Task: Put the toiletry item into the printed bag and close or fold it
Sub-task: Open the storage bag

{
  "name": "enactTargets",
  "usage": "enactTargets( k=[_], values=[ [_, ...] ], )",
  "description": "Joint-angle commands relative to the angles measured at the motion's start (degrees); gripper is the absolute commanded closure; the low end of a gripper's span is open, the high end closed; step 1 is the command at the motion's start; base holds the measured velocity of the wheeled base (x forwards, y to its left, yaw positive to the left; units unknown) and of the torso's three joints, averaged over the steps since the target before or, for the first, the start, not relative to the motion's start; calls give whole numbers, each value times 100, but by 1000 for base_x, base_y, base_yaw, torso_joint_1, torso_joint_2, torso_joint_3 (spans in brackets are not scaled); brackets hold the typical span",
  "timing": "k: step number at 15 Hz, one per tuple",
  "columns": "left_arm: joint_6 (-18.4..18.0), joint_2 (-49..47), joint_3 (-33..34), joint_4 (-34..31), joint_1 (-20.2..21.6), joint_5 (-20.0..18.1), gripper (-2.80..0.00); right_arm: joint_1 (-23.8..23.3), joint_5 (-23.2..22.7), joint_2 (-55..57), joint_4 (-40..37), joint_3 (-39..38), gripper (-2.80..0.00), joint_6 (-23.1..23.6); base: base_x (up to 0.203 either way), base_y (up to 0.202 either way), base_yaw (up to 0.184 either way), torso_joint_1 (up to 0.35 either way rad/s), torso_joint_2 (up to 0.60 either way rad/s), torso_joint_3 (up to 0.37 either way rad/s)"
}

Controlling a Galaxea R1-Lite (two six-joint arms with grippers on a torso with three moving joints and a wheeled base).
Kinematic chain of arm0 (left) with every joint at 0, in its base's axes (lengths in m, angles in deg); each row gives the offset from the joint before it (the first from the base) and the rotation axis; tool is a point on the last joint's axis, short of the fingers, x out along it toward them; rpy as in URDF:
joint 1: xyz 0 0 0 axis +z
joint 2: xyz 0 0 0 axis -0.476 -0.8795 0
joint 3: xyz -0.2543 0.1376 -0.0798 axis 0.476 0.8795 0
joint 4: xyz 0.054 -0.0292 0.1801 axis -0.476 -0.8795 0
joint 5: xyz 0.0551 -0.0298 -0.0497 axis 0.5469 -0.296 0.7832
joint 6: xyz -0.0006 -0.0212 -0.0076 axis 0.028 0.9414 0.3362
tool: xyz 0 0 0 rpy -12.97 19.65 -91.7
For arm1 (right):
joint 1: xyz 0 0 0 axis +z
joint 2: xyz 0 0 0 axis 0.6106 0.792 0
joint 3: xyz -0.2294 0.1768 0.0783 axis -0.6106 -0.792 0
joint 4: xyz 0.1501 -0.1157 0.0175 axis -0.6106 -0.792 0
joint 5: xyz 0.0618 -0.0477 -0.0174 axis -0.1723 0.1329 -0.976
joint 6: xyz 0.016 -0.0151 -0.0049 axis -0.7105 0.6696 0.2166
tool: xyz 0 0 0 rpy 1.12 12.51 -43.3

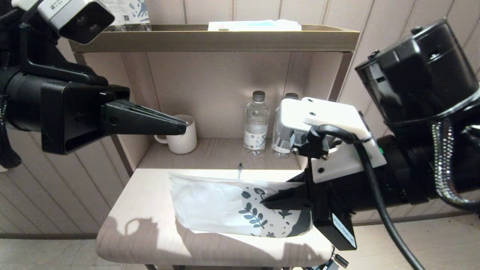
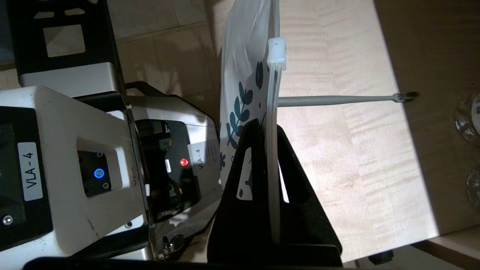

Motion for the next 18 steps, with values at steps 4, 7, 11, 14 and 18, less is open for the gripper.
enactTargets(
  k=[4,7,11,14,18],
  values=[
    [-43,-467,-27,104,-392,-163,0,-46,-420,156,-12,174,0,-73,0,0,0,0,0,0],
    [-58,-675,-34,185,-562,-156,0,-37,-468,216,-12,256,0,-83,0,0,0,0,0,0],
    [-155,-745,12,188,-626,-109,-280,-37,-468,305,-21,388,0,-83,0,0,0,0,0,0],
    [-309,-831,40,187,-662,-115,-280,-55,-476,255,-21,312,0,-91,0,0,0,0,0,0],
    [-1306,-937,246,150,-653,-110,-280,-230,-955,321,-38,394,0,-92,0,0,0,0,0,0]
  ],
)
